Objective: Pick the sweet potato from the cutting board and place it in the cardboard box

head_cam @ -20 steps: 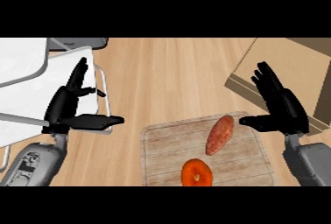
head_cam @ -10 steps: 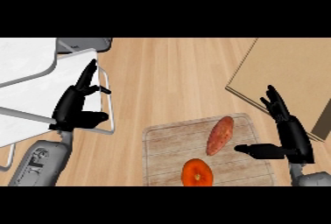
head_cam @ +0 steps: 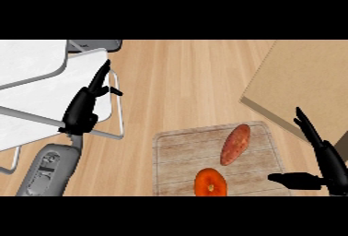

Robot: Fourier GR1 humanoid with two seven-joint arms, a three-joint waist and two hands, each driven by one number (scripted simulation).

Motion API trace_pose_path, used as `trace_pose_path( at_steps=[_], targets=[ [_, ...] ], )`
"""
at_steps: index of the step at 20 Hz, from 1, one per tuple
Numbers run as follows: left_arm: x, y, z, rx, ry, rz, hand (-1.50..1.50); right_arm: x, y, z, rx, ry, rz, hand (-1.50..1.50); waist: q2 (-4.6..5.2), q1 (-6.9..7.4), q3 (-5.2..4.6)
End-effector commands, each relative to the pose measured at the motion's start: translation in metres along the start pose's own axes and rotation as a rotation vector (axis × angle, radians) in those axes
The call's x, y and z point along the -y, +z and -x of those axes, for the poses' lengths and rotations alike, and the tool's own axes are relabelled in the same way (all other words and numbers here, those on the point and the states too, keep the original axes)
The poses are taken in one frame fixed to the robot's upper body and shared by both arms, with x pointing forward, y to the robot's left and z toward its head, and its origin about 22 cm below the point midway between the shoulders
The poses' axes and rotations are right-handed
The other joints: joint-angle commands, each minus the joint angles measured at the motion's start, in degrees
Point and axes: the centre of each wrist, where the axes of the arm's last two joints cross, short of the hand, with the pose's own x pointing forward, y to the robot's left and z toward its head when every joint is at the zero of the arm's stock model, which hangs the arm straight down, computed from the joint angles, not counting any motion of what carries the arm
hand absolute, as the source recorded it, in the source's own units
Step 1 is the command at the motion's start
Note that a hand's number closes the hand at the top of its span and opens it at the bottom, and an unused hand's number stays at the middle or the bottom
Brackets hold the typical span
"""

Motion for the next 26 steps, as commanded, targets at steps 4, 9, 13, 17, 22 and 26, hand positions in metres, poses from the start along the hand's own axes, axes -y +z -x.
trace_pose_path(
  at_steps=[4,9,13,17,22,26],
  targets=[
    [-0.062,0.036,0.056,-0.331,-0.140,-0.201,0.00,0.024,0.009,0.002,-0.116,0.214,-0.190,-1.50,1.43,4.29,-1.84],
    [-0.047,0.025,0.051,-0.287,-0.157,-0.180,0.00,0.034,0.005,-0.006,-0.232,0.320,-0.321,-1.50,1.65,5.93,-1.90],
    [-0.042,0.023,0.055,-0.307,-0.142,-0.187,0.00,0.028,-0.005,-0.022,-0.254,0.320,-0.384,-1.50,1.77,5.78,-1.84],
    [-0.047,0.021,0.051,-0.334,-0.149,-0.226,0.00,0.026,-0.010,-0.030,-0.319,0.382,-0.436,-1.50,1.57,4.83,-1.79],
    [-0.043,0.022,0.053,-0.344,-0.143,-0.227,0.00,0.012,-0.029,-0.049,-0.317,0.384,-0.460,-1.50,1.70,4.74,-1.67],
    [-0.050,0.021,0.049,-0.355,-0.148,-0.236,0.00,0.003,-0.032,-0.053,-0.327,0.390,-0.472,-1.50,1.33,4.35,-1.56]
  ],
)
